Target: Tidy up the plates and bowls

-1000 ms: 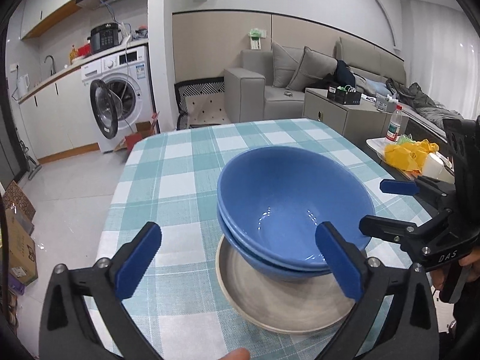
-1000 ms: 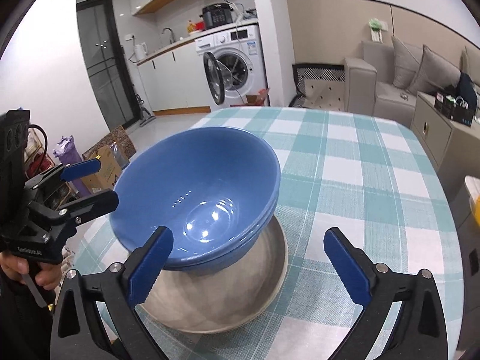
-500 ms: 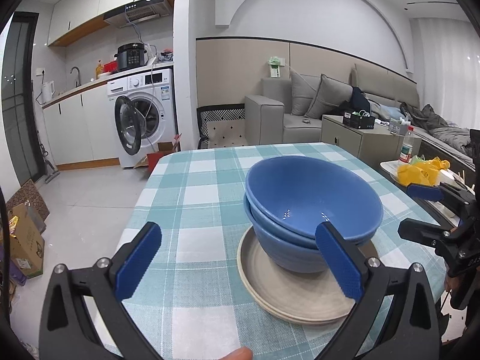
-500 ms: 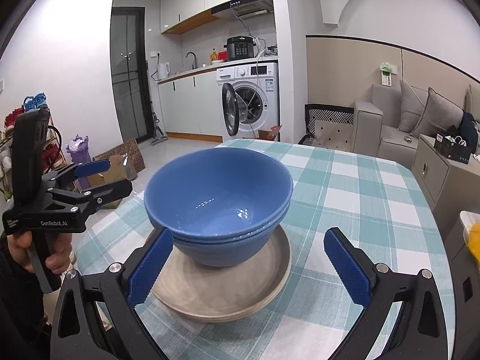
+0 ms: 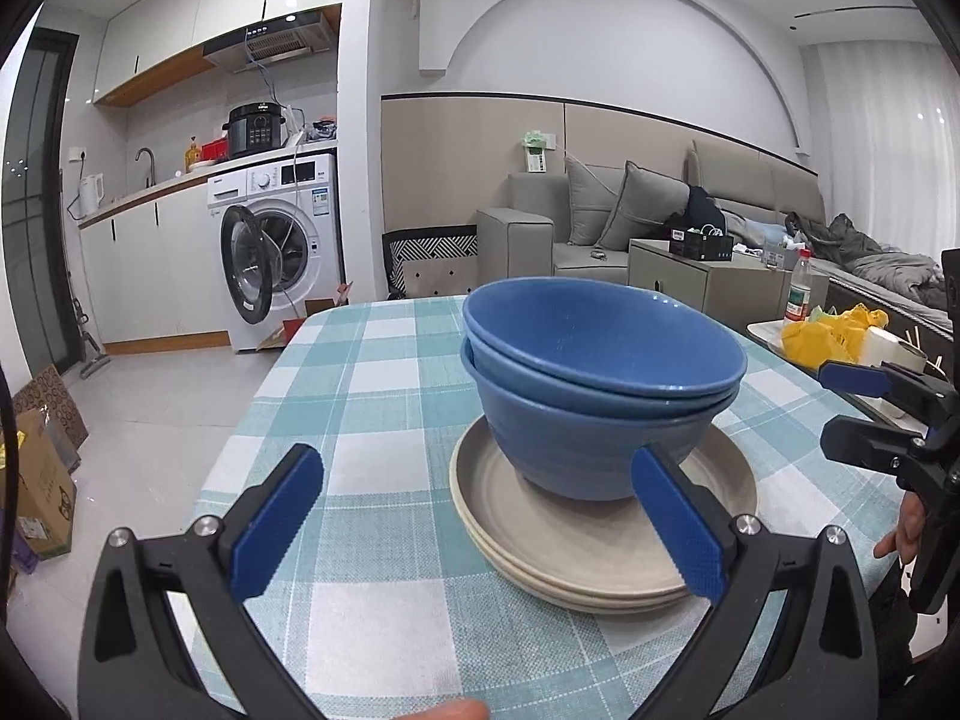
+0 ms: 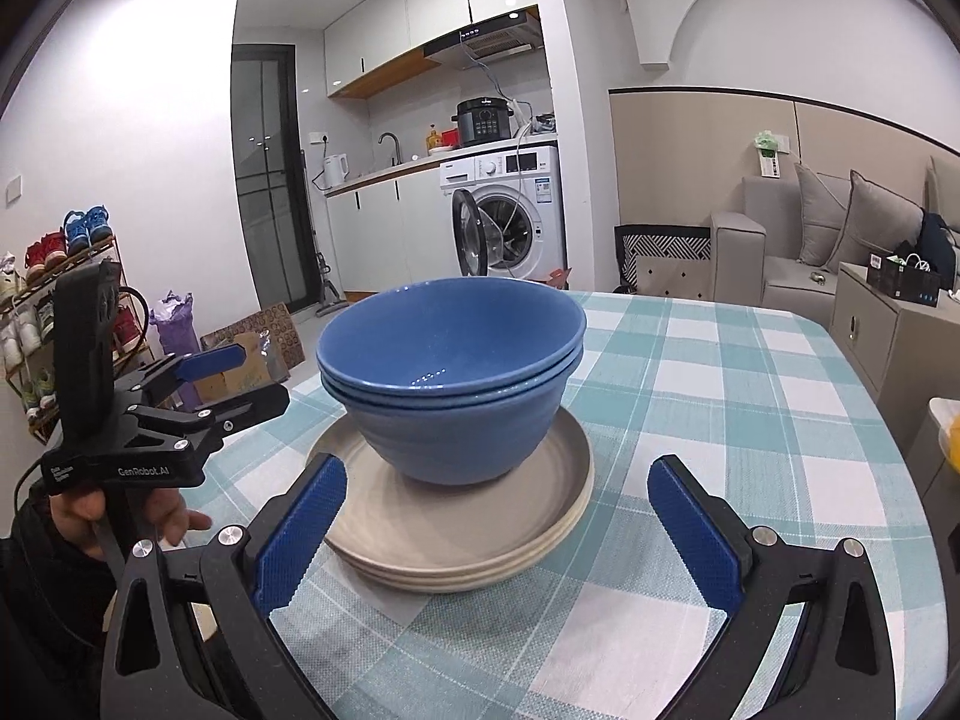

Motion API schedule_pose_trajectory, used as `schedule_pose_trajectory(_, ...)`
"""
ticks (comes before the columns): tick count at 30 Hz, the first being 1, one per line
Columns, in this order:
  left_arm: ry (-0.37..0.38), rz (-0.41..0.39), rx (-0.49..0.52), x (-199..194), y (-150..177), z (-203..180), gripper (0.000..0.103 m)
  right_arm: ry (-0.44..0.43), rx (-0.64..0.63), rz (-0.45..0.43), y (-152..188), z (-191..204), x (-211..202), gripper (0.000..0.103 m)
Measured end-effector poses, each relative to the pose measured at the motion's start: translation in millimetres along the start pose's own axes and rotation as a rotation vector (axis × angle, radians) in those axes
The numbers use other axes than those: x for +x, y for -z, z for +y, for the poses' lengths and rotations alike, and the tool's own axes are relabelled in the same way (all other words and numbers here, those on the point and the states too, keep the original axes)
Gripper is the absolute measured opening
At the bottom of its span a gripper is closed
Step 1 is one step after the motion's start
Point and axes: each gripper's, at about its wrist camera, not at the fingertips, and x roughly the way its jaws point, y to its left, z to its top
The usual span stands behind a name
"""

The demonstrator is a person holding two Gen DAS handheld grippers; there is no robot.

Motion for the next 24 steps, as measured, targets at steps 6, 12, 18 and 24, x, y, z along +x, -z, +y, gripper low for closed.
schedule_pose_trajectory(6, 0.006, -0.007, 0.004, 2, 9, -2, 0.103, -0.003, 0.014, -0.018, 9, 1, -1, 0.102)
schedule_pose_trajectory(12, 0.023, -0.014, -0.009, -2, 14, 0, 0.103, -0.001, 0.016, -0.028, 14, 1, -3, 0.102)
schedule_pose_trajectory(18, 0.026, -0.015, -0.011, -1, 18, -1, 0.103, -0.019, 0.039, -0.047, 16, -3, -5, 0.102)
schedule_pose_trajectory(24, 0.034, -0.006, -0.02, 2, 19, -1, 0.103, -0.018, 0.032, -0.037, 21, -1, -1, 0.102)
